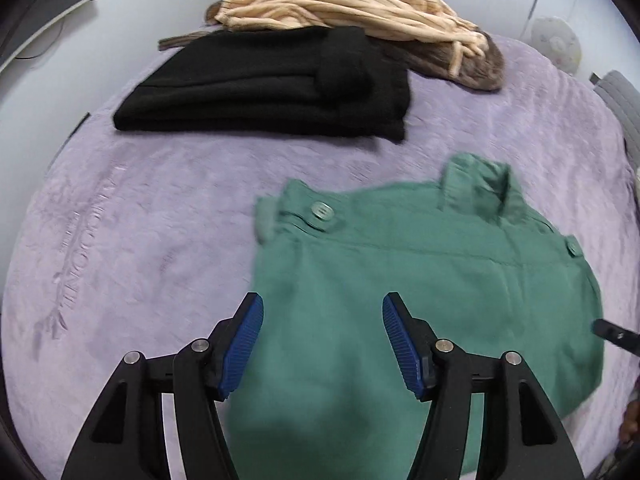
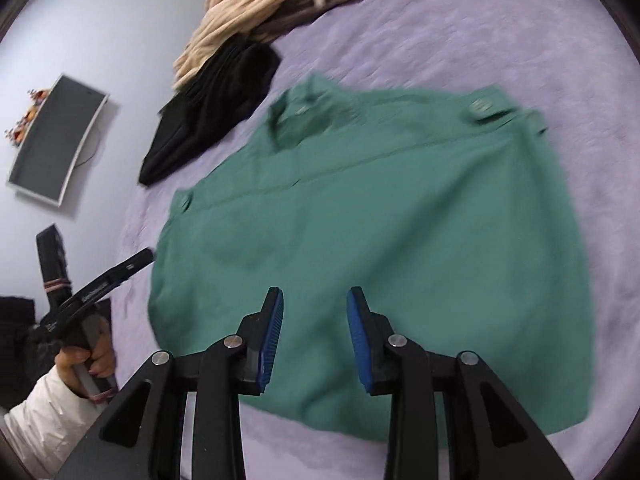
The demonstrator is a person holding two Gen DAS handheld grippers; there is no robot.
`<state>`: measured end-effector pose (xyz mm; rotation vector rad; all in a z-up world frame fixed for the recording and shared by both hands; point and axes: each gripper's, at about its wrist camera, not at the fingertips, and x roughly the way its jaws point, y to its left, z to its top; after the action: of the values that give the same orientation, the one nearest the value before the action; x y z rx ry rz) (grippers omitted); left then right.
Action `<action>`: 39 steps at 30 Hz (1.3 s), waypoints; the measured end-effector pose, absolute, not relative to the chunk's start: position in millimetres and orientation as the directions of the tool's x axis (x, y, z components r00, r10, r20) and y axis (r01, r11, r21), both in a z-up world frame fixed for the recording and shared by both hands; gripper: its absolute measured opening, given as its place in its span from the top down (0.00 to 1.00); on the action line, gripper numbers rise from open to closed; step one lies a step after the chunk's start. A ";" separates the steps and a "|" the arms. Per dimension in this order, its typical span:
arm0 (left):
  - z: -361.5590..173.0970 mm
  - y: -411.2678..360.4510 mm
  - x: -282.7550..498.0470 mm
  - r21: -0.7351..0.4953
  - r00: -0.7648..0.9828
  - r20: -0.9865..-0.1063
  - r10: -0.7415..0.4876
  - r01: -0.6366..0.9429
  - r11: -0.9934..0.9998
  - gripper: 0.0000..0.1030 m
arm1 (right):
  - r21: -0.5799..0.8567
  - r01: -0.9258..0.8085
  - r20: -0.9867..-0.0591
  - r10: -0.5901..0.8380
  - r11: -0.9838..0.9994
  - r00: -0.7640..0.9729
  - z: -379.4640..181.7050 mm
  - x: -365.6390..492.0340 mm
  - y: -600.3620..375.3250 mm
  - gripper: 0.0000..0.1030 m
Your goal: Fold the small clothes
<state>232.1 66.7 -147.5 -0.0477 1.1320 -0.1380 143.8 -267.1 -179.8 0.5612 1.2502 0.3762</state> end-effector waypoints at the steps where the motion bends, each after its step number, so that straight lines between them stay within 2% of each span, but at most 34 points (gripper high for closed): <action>1: -153.1 55.2 221.9 -0.132 0.399 -0.902 -0.163 0.103 0.986 0.38 | 0.591 0.023 -0.783 0.567 0.806 0.255 -188.7 141.4 -251.9 0.65; 3: -170.8 30.2 203.9 -0.144 0.363 -0.913 -0.185 0.136 0.980 0.38 | 0.559 -0.001 -0.810 0.547 0.829 0.211 -209.4 135.8 -227.7 0.65; 5: -192.4 14.0 190.7 -0.083 0.341 -0.932 -0.126 0.140 0.987 0.38 | 0.522 -0.008 -0.834 0.512 0.853 0.207 -219.8 131.0 -230.1 0.69; 10: -214.3 48.4 171.8 -0.005 0.355 -0.934 -0.039 0.096 0.995 0.38 | 0.382 0.099 -0.899 0.344 0.919 0.271 -219.5 112.0 -321.5 0.70; 13: -211.6 76.0 167.6 0.017 0.367 -0.930 -0.021 0.100 0.995 0.39 | 0.294 0.201 -0.930 0.231 0.935 0.284 -221.5 98.2 -385.7 0.80; 14: -210.8 80.7 167.0 0.018 0.368 -0.929 -0.022 0.105 0.994 0.39 | 0.279 0.233 -0.936 0.210 0.932 0.282 -223.7 97.4 -402.6 0.86; 16: -209.9 90.1 167.4 0.143 0.382 -0.919 0.104 0.077 0.987 0.38 | 0.303 0.343 -0.936 0.211 0.889 0.281 -226.4 86.2 -438.1 1.00; 18: -210.5 117.4 169.8 0.084 0.356 -0.931 0.075 0.010 0.996 0.38 | 0.366 0.425 -0.916 0.239 0.828 0.322 -219.0 79.3 -457.9 0.99; 20: -203.4 138.8 170.8 0.017 0.332 -0.942 0.046 -0.088 0.996 0.38 | 0.389 0.444 -0.896 0.218 0.807 0.388 -201.8 79.6 -459.7 0.92; 21: -197.5 142.5 172.3 0.013 0.340 -0.939 0.049 -0.108 0.994 0.38 | 0.403 0.431 -0.883 0.218 0.807 0.416 -194.3 84.9 -457.4 0.91; 27: -169.3 110.0 220.4 0.029 0.440 -0.897 0.041 -0.035 0.999 0.38 | 0.393 0.323 -0.862 0.223 0.861 0.456 -180.1 158.8 -419.7 0.91; 32: -178.8 74.6 278.1 0.055 0.471 -0.880 0.061 -0.027 0.998 0.38 | 0.326 0.326 -0.889 0.170 0.887 0.426 -204.8 193.6 -416.5 0.91; 35: -205.4 79.7 303.8 0.055 0.432 -0.898 0.082 -0.075 0.996 0.38 | 0.332 0.360 -0.901 0.181 0.872 0.394 -236.1 207.0 -431.2 1.00; 36: -215.4 86.8 309.2 0.025 0.415 -0.908 0.060 -0.090 0.996 0.38 | 0.365 0.367 -0.890 0.205 0.856 0.406 -240.9 206.9 -436.4 1.00; 39: -227.4 103.0 309.2 -0.038 0.406 -0.914 0.022 -0.140 0.989 0.23 | 0.407 0.386 -0.872 0.226 0.828 0.434 -237.8 201.5 -445.3 1.00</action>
<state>309.2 103.0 -227.4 -0.1150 1.1493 0.1027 201.5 -445.3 -237.8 0.6208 1.1376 -0.1080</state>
